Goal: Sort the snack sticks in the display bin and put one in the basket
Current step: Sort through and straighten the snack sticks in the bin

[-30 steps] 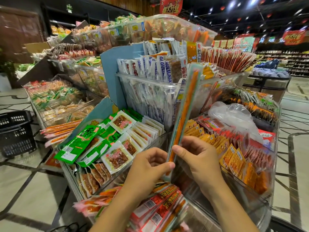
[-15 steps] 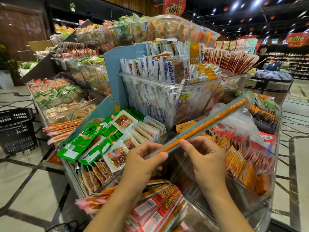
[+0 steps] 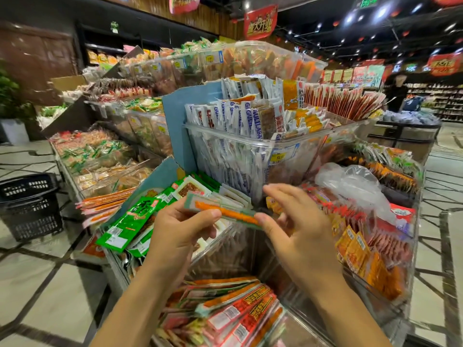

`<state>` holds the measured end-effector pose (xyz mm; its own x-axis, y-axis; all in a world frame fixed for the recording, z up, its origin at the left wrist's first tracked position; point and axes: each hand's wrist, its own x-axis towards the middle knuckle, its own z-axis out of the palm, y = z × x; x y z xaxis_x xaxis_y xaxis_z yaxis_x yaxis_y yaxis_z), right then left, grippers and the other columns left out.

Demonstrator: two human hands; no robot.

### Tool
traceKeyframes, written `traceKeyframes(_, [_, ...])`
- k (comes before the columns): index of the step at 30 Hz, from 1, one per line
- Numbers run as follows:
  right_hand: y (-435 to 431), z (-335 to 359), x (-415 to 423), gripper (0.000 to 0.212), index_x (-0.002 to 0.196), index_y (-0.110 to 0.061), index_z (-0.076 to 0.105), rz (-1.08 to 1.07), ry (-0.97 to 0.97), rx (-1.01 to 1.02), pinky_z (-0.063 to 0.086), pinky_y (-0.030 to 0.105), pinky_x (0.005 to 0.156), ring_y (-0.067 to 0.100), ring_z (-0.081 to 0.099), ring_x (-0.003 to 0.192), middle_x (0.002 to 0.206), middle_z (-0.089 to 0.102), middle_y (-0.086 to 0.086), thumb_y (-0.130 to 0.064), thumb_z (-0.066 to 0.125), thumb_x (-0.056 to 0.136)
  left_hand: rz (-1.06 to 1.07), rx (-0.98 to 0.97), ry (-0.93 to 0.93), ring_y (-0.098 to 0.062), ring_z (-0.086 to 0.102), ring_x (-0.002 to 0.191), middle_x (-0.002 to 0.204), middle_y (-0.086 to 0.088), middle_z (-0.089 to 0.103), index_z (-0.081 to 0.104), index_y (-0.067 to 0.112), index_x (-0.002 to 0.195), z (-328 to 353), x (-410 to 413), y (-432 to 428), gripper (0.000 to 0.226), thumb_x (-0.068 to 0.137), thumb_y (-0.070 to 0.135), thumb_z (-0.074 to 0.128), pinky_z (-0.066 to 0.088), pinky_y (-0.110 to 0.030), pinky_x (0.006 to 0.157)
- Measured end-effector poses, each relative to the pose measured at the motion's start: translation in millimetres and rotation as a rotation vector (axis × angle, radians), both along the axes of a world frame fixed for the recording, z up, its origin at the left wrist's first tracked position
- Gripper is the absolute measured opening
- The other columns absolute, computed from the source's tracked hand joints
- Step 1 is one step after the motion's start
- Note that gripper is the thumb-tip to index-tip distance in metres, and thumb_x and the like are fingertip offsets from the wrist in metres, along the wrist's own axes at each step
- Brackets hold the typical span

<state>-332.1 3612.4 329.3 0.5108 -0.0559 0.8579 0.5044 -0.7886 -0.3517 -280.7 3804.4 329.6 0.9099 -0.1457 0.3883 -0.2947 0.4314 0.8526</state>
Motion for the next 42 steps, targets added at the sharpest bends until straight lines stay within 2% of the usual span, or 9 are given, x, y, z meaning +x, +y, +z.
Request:
traceKeyframes(6, [4, -13, 8, 0.004, 0.088, -0.023, 0.077, 0.174, 0.215, 0.066, 0.044, 0.012, 0.073, -0.001, 0.065, 0.083, 0.084, 0.07, -0.018, -0.022, 0.073, 0.088, -0.069, 0.036, -0.079, -0.014, 0.058, 0.057, 0.072, -0.008, 0.067, 0.079, 0.015, 0.076, 12, 1, -11, 0.013, 0.065, 0.017, 0.085, 0.046, -0.025, 0.054])
traceKeyframes(12, [0, -32, 11, 0.018, 0.084, -0.025, 0.068, 0.26, 0.45, 0.388, 0.047, 0.026, 0.066, 0.007, 0.062, 0.07, 0.079, 0.068, -0.008, -0.013, 0.066, 0.096, -0.017, 0.13, -0.039, -0.013, 0.064, 0.067, 0.077, -0.003, 0.072, 0.078, 0.014, 0.091, -5, 10, -31, 0.021, 0.071, 0.014, 0.085, 0.054, -0.022, 0.06])
traceKeyframes(14, [-1, -34, 12, 0.02, 0.084, -0.024, 0.068, 0.28, 0.419, 0.496, 0.046, 0.023, 0.063, 0.005, 0.059, 0.065, 0.075, 0.067, -0.008, -0.01, 0.064, 0.097, -0.03, 0.283, -0.014, -0.015, 0.068, 0.074, 0.084, -0.007, 0.076, 0.076, 0.01, 0.097, -20, 7, -35, 0.03, 0.068, 0.018, 0.083, 0.056, -0.023, 0.064])
traceKeyframes(18, [-5, -34, 14, 0.021, 0.082, -0.023, 0.07, 0.245, 0.328, 0.56, 0.047, 0.019, 0.065, 0.004, 0.061, 0.069, 0.075, 0.069, -0.008, -0.006, 0.066, 0.095, -0.158, 0.482, -0.02, -0.011, 0.066, 0.069, 0.074, -0.003, 0.072, 0.074, 0.005, 0.088, -44, -1, -45, 0.012, 0.079, 0.003, 0.081, 0.052, -0.022, 0.062])
traceKeyframes(25, [-9, -25, 16, 0.014, 0.088, -0.022, 0.075, 0.287, 0.281, 0.639, 0.048, 0.02, 0.065, 0.004, 0.062, 0.068, 0.08, 0.072, -0.006, -0.01, 0.07, 0.093, -0.166, 0.566, -0.068, -0.016, 0.063, 0.061, 0.065, -0.008, 0.067, 0.074, 0.016, 0.071, -56, 2, -45, 0.015, 0.08, 0.008, 0.083, 0.053, -0.031, 0.062])
traceKeyframes(28, [-11, -4, 20, 0.007, 0.093, -0.021, 0.076, 0.305, 0.23, 0.639, 0.045, 0.022, 0.062, 0.006, 0.057, 0.067, 0.082, 0.072, 0.0, -0.016, 0.072, 0.092, -0.18, 0.588, -0.051, -0.021, 0.063, 0.063, 0.071, -0.016, 0.07, 0.076, 0.018, 0.074, -59, 3, -44, 0.009, 0.079, 0.015, 0.083, 0.054, -0.039, 0.066])
traceKeyframes(36, [-17, 37, 20, 0.01, 0.081, -0.021, 0.072, 0.294, 0.225, 0.45, 0.045, 0.024, 0.056, 0.009, 0.051, 0.059, 0.066, 0.063, 0.007, -0.019, 0.074, 0.09, -0.202, 0.661, -0.104, -0.012, 0.064, 0.063, 0.065, 0.004, 0.068, 0.074, 0.031, 0.066, -61, 2, -45, 0.028, 0.084, 0.011, 0.08, 0.053, -0.03, 0.066])
traceKeyframes(40, [-26, 42, 14, 0.015, 0.079, -0.022, 0.07, 0.25, 0.254, 0.367, 0.041, 0.021, 0.056, 0.003, 0.048, 0.055, 0.058, 0.057, -0.013, -0.018, 0.07, 0.094, -0.19, 0.702, -0.149, -0.013, 0.066, 0.071, 0.071, 0.001, 0.071, 0.077, 0.026, 0.076, -60, -1, -46, 0.013, 0.086, 0.017, 0.079, 0.056, -0.041, 0.074])
traceKeyframes(42, [-31, 44, 9, 0.017, 0.079, -0.024, 0.067, 0.213, 0.253, 0.324, 0.044, 0.032, 0.057, 0.012, 0.052, 0.057, 0.06, 0.056, -0.009, -0.019, 0.068, 0.096, -0.163, 0.723, -0.183, -0.014, 0.068, 0.074, 0.076, -0.001, 0.073, 0.078, 0.023, 0.081, -58, -2, -49, 0.006, 0.086, 0.019, 0.078, 0.056, -0.045, 0.078])
